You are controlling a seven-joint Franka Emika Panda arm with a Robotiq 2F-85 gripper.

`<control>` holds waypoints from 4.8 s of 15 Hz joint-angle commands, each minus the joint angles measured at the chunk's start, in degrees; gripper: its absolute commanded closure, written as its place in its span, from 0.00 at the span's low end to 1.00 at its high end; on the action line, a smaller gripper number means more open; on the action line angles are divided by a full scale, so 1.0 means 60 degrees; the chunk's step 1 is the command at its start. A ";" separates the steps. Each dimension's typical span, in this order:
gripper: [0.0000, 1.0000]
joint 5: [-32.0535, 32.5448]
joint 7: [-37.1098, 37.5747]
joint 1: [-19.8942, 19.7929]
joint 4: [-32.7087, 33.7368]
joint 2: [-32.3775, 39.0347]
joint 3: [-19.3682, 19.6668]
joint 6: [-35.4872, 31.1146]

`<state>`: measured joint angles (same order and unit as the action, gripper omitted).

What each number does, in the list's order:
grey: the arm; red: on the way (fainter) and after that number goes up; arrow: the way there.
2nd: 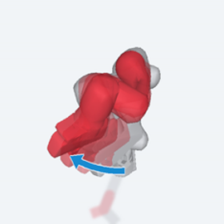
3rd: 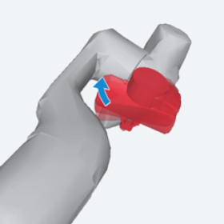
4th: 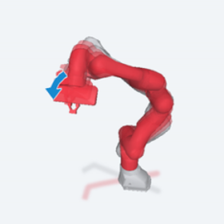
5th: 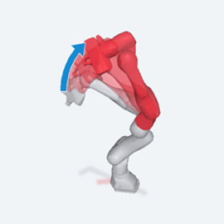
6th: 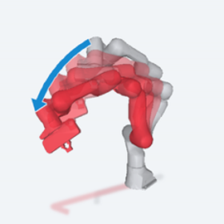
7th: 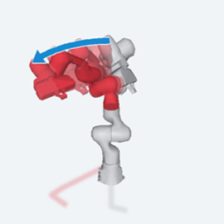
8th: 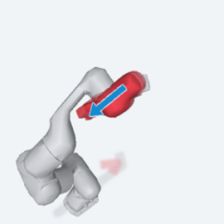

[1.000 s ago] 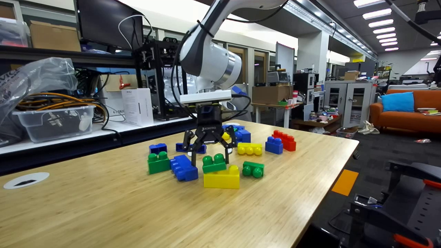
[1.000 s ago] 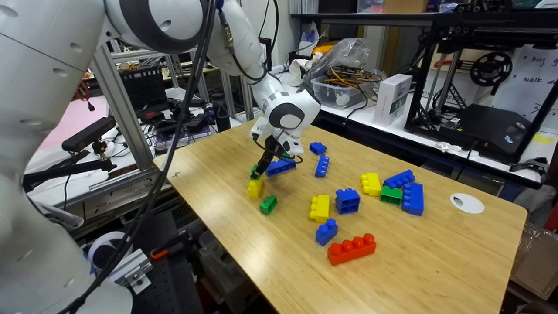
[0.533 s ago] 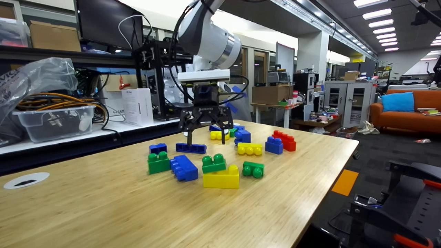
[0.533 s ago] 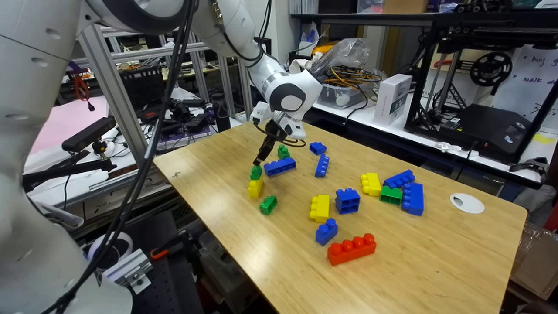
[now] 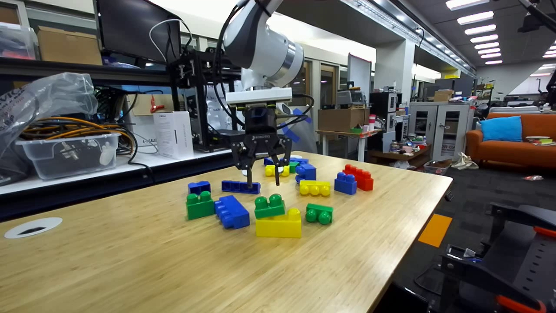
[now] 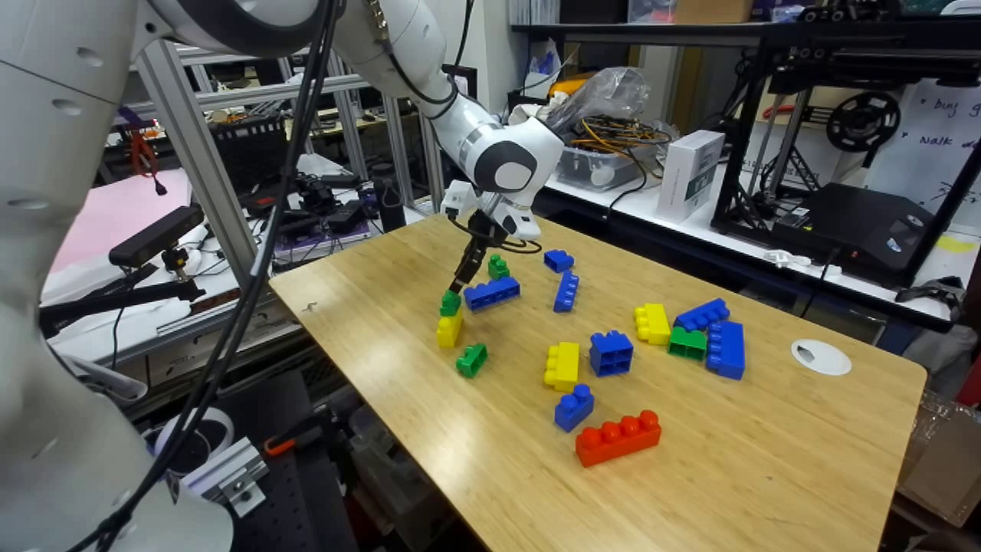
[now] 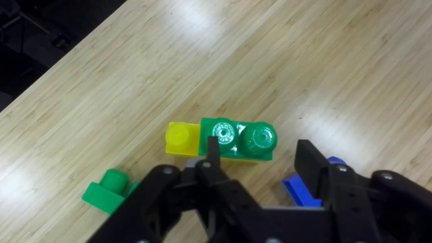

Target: Move the yellow block at the center of the table backwards then put a green block on top of it

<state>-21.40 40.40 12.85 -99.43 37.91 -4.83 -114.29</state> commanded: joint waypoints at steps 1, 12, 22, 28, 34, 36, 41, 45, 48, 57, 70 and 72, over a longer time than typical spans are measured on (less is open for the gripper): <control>0.69 0.0434 -0.0123 0.0214 -0.0356 -0.0384 0.0063 -0.0527; 1.00 0.2186 0.0071 0.1099 -0.0867 -0.0832 0.0041 -0.1157; 1.00 0.3375 0.0740 0.1480 -0.1116 -0.0766 0.0158 -0.0747; 1.00 0.3792 0.0845 0.1430 -0.1129 -0.0693 0.0119 -0.0725; 1.00 0.3762 0.0786 0.1384 -0.1249 -0.0668 0.0107 -0.0790; 1.00 0.3756 0.0779 0.1385 -0.1230 -0.0633 0.0101 -0.0776; 1.00 0.3825 0.0769 0.1427 -0.1165 -0.0534 0.0107 -0.0828; 1.00 0.3759 0.0612 0.1368 -0.1054 -0.0331 0.0073 -0.0865; 1.00 0.3723 0.0565 0.1324 -0.1035 -0.0322 0.0074 -0.0901; 1.00 0.3701 -0.0020 0.1029 -0.1173 -0.1281 0.0058 -0.1502; 0.01 0.3316 -0.5112 -0.0390 -0.1032 -0.1488 -0.0089 -0.1060; 0.00 0.3367 -0.5751 -0.0455 -0.1089 -0.1477 -0.0103 -0.0983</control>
<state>-1.13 11.55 11.79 -105.54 29.10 -4.14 -121.31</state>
